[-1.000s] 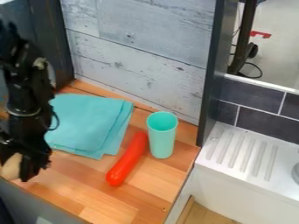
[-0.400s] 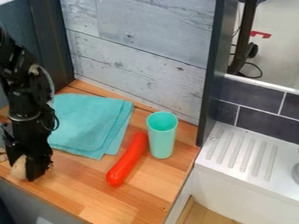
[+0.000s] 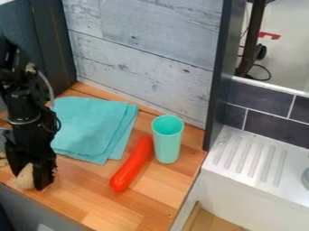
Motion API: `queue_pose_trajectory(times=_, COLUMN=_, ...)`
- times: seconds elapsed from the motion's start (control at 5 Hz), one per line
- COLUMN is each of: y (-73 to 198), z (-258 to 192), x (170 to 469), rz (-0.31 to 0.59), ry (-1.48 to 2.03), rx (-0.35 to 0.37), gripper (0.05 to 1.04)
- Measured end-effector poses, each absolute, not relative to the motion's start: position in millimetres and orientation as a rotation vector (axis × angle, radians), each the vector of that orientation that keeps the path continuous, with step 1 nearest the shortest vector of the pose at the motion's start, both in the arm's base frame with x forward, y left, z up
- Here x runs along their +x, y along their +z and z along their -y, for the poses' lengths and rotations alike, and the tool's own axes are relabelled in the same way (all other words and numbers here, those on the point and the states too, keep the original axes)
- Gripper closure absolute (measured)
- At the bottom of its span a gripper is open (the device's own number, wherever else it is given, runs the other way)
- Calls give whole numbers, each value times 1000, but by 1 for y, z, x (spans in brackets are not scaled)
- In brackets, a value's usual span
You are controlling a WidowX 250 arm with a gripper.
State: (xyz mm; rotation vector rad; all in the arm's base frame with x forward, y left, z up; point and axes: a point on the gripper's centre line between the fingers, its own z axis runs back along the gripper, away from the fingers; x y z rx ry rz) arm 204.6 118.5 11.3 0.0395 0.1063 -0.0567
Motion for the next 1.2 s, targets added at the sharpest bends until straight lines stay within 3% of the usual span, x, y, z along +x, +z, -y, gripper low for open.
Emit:
queue_pose_trajectory(times=0.4, y=28, z=-109, x=197, rz=-17, ry=-19, rx=-11, gripper=81)
queue_pose_trajectory(times=0.6, y=53, z=-100, x=197, rz=35, ry=-39, rx=-39, gripper=81)
queue_pose_trajectory(times=0.8, y=81, z=-82, x=193, rz=47, ry=-82, rx=-40, gripper=81)
queue_pose_trajectory(times=1.0, y=110, z=-41, x=207, rz=56, ry=-207, rx=-24, gripper=81)
queue_pose_trajectory(times=1.2, y=121, z=-15, x=219, rz=20, ry=-277, rx=-26, gripper=81)
